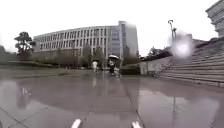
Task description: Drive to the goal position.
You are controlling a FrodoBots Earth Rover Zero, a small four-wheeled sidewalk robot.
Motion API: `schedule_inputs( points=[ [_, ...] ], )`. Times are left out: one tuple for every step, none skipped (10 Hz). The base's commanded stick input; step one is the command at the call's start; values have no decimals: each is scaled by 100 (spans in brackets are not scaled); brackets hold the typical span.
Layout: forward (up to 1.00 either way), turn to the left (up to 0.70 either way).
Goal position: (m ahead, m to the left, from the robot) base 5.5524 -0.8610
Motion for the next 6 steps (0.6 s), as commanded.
schedule_inputs(
  points=[
    [70, 0],
    [70, 0],
    [70, 0],
    [70, 0],
    [70, 0],
    [70, 0]
  ],
)
